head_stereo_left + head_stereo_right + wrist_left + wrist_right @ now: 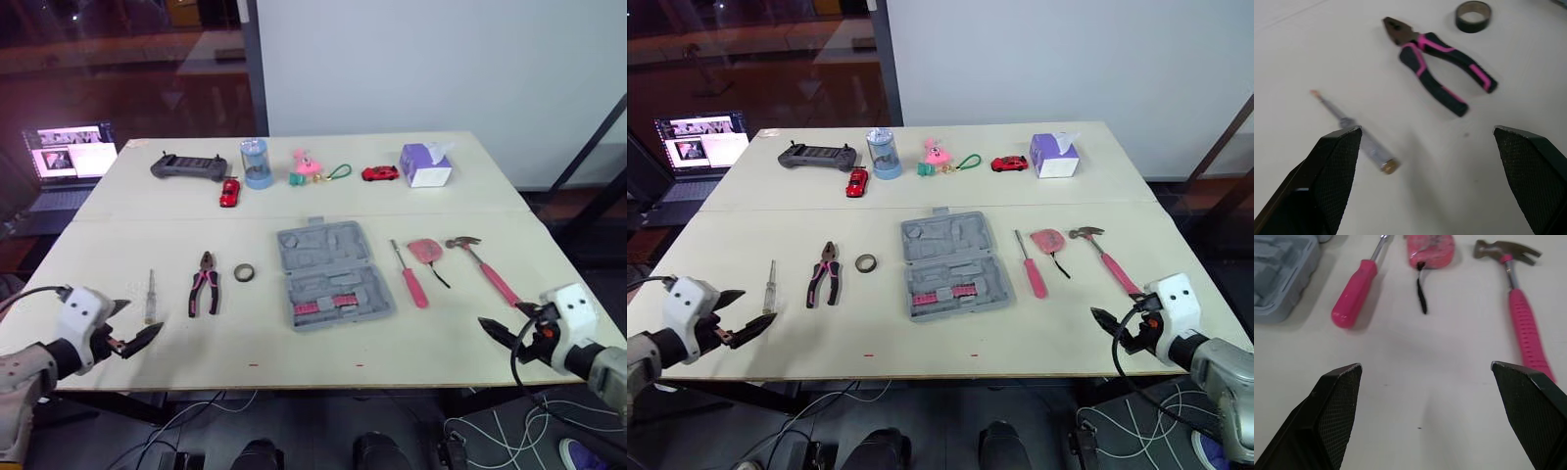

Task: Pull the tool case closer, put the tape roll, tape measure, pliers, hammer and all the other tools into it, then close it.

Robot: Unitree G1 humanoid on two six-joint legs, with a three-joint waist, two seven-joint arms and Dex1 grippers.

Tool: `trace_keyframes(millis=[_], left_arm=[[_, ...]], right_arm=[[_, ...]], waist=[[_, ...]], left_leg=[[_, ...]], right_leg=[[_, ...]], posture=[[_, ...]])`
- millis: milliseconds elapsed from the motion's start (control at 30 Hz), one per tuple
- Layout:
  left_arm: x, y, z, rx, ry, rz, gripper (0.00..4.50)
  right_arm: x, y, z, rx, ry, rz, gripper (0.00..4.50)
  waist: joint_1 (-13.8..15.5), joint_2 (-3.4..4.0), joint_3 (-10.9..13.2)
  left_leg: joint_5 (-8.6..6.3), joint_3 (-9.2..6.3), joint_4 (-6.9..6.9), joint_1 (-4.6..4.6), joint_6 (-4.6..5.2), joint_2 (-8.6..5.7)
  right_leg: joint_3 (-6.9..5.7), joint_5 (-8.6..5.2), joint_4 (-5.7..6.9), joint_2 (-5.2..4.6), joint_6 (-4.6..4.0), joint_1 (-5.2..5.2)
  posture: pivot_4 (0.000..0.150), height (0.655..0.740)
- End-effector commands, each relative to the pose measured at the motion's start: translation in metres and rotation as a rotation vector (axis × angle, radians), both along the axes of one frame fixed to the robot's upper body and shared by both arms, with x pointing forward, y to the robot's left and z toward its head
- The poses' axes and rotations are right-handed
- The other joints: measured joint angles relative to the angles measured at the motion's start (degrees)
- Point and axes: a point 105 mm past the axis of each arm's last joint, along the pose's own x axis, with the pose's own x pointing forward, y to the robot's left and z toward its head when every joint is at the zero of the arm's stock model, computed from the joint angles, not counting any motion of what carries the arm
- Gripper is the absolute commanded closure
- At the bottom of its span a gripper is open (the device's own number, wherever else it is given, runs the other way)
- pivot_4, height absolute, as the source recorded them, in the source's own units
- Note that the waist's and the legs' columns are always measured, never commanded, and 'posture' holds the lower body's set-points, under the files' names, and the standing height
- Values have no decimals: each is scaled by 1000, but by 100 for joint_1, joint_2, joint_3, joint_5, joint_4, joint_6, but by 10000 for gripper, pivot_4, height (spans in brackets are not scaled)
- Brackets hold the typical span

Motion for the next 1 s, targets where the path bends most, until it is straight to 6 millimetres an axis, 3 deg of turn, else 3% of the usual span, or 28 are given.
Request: trace_keyframes(millis=[33, 133, 200, 267, 400, 533, 733, 1000], left_arm=[[11, -24, 5, -27, -20, -56, 13], [42, -70, 6, -83, -12, -112, 13], [61, -89, 7, -107, -7, -113, 13], [75, -103, 8, -129, -8, -112, 5248], [91, -124, -4, -88, 8, -150, 22213], [104, -137, -11, -77, 19, -151, 43453], [119, -155, -19, -35, 31, -171, 44345], [135, -168, -28, 24, 48, -159, 44345]], right_arm=[[9, 15, 12, -16, -49, 55, 368], [32, 53, 16, -18, -64, 177, 368], [49, 73, 18, -32, -69, 224, 368], [64, 87, 19, -63, -74, 248, 5436], [93, 109, 14, -129, -56, 272, 21943], [115, 117, 8, -182, -16, 254, 43315], [138, 117, 1, -268, 20, 267, 44310], [161, 133, -9, -349, 57, 329, 44310]], waist=[[0, 0, 0], [10, 2, 1], [0, -1, 2], [-13, -2, 1], [-74, -1, 1], [-49, -2, 2], [-13, -3, 2], [-174, -3, 2]], left_leg=[[0, 0, 1, 0, 0, 0], [3, -1, 4, 0, -5, -1], [26, -4, 6, -3, -44, -3], [35, -5, 6, -3, -59, -3], [45, 0, 0, -6, -78, -3], [56, 2, 1, -38, -98, -5], [75, -1, 10, -76, -129, -10], [79, -2, 13, -88, -134, -13]], right_leg=[[0, 2, 1, 0, 3, 0], [0, 7, 4, 0, 7, 0], [-1, 30, 2, 1, 10, -1], [-1, 37, 2, 2, 12, 1], [1, 37, -2, 2, 13, -14], [2, 37, -1, 0, 13, -43], [-1, 51, 3, -4, 20, -71], [-2, 53, 5, -8, 24, -83]], posture=[[1500, 7400], [1500, 7400], [1500, 7400], [1500, 7400], [1500, 7400], [1500, 7400], [1500, 7400], [1500, 7400]])
